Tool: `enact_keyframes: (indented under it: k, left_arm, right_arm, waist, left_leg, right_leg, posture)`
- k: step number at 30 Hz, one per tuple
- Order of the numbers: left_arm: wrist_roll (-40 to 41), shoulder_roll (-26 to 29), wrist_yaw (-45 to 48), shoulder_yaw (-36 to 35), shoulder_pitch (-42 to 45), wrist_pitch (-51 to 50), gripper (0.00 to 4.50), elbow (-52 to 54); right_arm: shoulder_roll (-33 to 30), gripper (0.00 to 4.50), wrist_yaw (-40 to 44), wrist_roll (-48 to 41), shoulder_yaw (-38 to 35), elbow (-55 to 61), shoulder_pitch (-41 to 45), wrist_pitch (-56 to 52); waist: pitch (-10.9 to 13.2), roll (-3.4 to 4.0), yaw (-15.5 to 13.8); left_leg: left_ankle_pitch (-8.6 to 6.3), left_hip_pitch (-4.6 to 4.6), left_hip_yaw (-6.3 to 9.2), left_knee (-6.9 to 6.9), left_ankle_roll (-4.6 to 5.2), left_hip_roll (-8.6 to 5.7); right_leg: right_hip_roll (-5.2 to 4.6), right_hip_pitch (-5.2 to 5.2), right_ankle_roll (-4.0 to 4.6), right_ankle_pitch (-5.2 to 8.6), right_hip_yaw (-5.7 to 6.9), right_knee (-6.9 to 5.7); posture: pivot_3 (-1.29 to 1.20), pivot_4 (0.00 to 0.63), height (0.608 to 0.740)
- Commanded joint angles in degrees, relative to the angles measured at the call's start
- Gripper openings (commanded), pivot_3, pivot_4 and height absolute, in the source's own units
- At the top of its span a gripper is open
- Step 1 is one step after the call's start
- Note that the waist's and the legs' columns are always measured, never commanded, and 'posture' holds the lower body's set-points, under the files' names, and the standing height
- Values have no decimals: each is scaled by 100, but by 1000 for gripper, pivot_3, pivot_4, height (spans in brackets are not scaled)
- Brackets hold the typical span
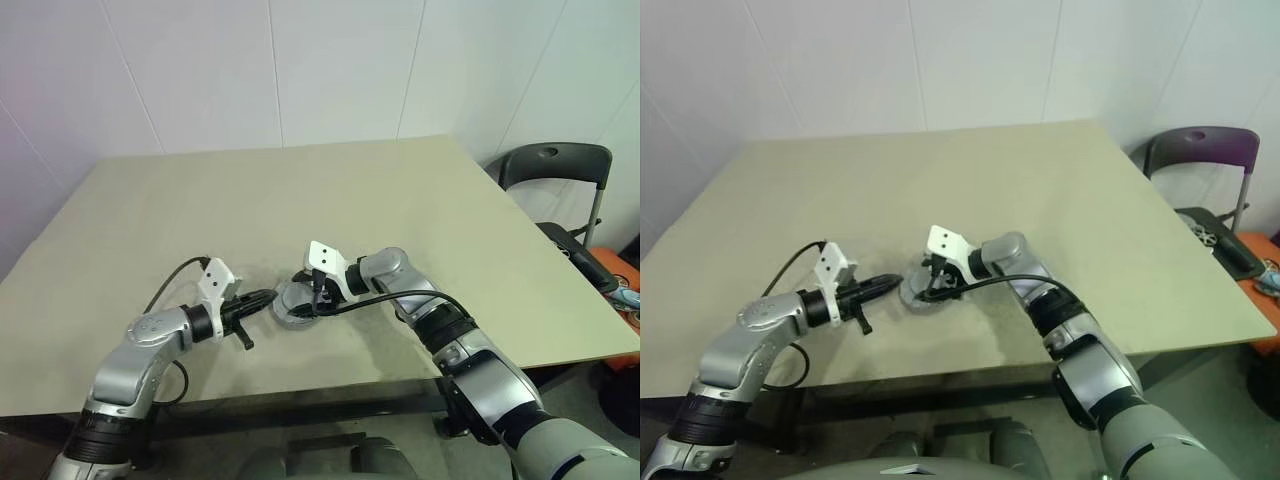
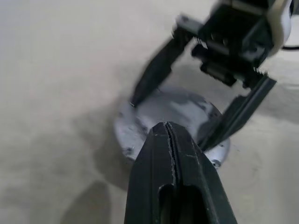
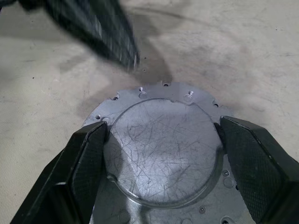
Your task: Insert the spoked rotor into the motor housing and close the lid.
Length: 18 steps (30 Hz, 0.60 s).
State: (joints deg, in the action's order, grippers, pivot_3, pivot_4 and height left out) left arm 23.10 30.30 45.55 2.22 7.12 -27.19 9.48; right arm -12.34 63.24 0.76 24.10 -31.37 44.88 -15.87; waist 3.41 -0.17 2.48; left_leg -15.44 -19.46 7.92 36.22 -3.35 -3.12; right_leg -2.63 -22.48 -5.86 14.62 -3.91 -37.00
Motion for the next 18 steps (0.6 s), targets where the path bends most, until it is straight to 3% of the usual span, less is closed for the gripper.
enact_keyframes:
  k: [1, 18]
  left_arm:
    - [-30, 51, -28, 2, 114, -137, 0, 12]
    - [-224, 161, -38, 136, 198, -365, 0, -23]
  right_arm:
    - [-90, 3507, 17, 134, 30, -38, 43, -22]
    - [-121, 3507, 75, 151, 49, 23, 34, -138]
  waist:
    - [0, 0, -5]
    - [0, 0, -7]
  left_leg:
    - [0, 0, 2, -1, 0, 0]
    - [0, -1, 2, 0, 0, 0]
  right_leg:
    - [0, 0, 1, -1, 0, 0]
    - [-2, 1, -1, 3, 0, 2]
  posture:
    - [0, 0, 740]
    - [0, 0, 740]
